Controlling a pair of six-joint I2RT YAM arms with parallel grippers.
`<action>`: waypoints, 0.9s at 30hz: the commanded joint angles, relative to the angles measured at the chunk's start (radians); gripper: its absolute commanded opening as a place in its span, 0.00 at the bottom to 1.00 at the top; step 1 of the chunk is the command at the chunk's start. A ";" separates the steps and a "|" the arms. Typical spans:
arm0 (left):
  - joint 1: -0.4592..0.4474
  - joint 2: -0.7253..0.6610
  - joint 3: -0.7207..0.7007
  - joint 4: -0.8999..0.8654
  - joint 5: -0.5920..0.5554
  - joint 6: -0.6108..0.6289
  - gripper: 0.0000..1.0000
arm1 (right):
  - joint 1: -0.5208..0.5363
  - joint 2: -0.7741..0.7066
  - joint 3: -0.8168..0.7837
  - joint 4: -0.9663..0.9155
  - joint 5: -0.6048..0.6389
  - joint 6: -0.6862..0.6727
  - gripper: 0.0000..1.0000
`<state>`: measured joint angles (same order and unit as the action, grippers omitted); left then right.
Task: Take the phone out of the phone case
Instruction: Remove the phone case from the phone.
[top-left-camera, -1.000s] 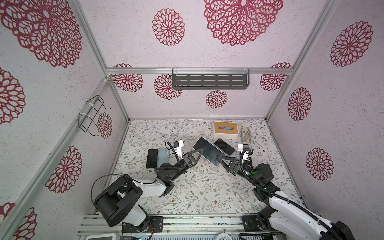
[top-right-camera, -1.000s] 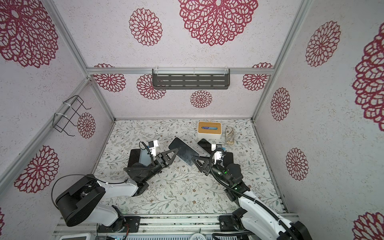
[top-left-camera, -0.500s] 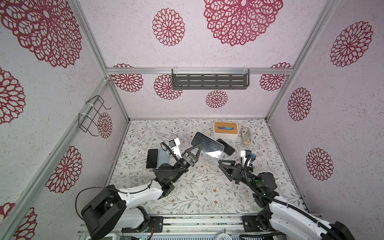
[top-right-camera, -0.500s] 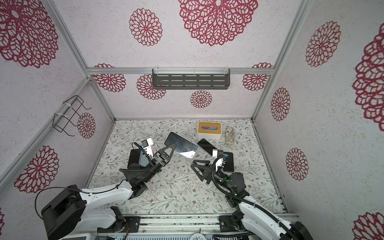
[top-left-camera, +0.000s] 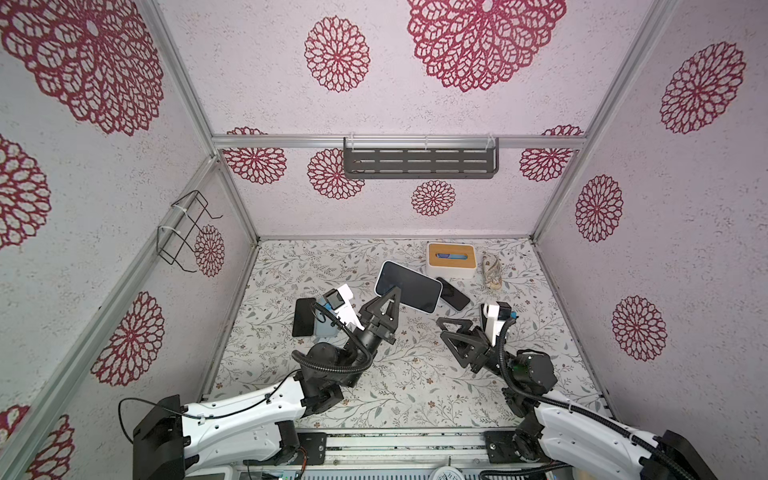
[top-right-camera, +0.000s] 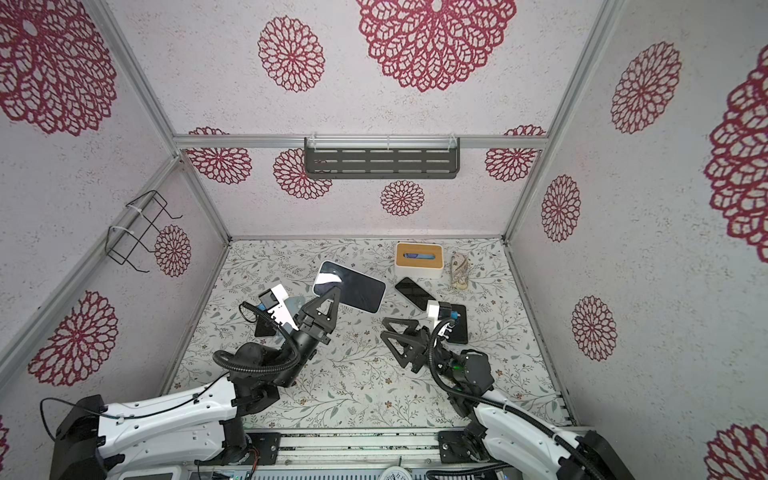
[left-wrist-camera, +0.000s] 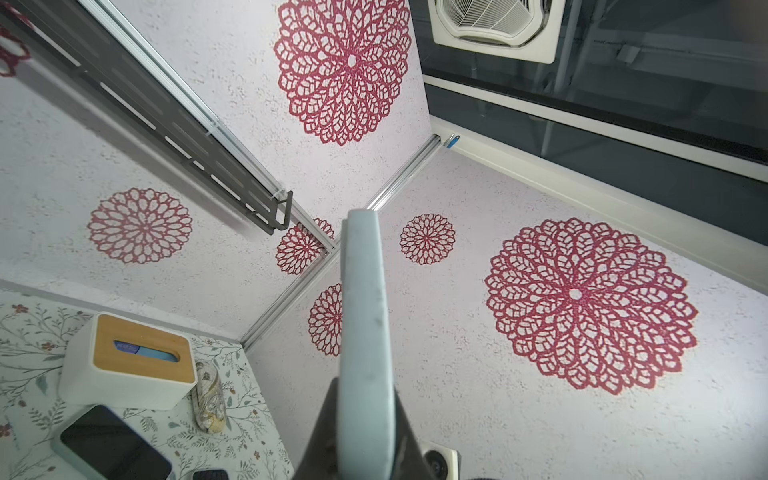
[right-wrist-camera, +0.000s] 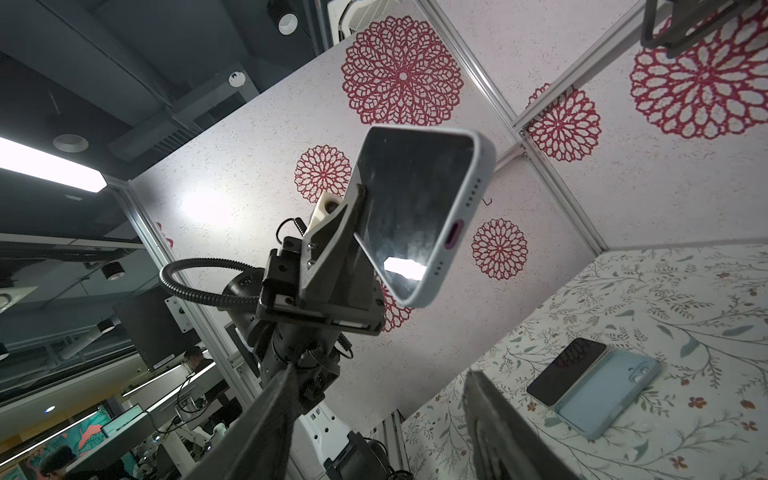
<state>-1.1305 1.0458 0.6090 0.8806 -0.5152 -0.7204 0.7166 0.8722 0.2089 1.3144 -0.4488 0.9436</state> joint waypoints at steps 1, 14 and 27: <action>-0.014 -0.001 -0.008 0.098 -0.068 0.029 0.00 | 0.013 0.033 0.031 0.164 0.019 -0.005 0.67; -0.018 0.015 -0.066 0.205 -0.065 -0.097 0.00 | 0.036 0.177 0.078 0.291 0.013 0.024 0.56; -0.019 0.023 -0.103 0.244 -0.033 -0.195 0.00 | 0.035 0.242 0.114 0.304 0.014 0.024 0.48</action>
<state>-1.1343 1.0679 0.5087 1.0428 -0.5755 -0.8860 0.7471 1.1149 0.2813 1.5295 -0.4408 0.9634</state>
